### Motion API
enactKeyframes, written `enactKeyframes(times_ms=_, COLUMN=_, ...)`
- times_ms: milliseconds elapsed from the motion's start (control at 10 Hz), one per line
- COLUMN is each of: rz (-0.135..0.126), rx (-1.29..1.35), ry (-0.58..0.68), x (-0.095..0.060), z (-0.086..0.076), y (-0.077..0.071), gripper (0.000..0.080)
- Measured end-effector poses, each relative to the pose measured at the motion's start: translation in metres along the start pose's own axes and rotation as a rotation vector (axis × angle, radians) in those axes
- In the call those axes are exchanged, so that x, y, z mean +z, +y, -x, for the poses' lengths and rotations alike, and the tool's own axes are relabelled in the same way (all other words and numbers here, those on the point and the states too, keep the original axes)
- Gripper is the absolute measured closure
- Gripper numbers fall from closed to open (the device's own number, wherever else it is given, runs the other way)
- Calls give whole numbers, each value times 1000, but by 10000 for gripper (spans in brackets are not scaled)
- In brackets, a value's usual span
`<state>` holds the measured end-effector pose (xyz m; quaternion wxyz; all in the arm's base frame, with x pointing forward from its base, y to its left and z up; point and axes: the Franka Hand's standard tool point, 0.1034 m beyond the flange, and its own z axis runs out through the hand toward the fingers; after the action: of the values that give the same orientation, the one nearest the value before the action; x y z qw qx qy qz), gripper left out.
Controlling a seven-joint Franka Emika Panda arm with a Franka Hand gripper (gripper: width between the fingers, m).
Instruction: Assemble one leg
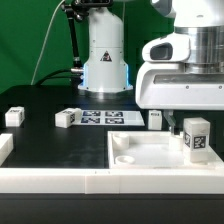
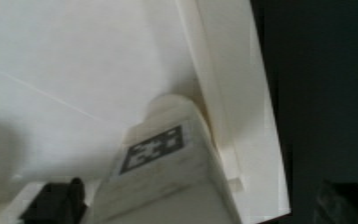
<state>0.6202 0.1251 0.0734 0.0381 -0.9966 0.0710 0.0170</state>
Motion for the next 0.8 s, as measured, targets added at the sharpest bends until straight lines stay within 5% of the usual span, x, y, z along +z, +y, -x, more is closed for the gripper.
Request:
enactKeyframes(times_ms=400, rz=5, rx=-155, ry=1, x=0, z=0, y=1, gripper=161)
enactKeyframes(times_ms=600, rz=5, rx=-141, ry=1, x=0, z=0, y=1, gripper=510)
enactKeyframes(times_ms=800, rz=7, rx=-118, ry=1, x=0, z=-1, y=3, gripper=507)
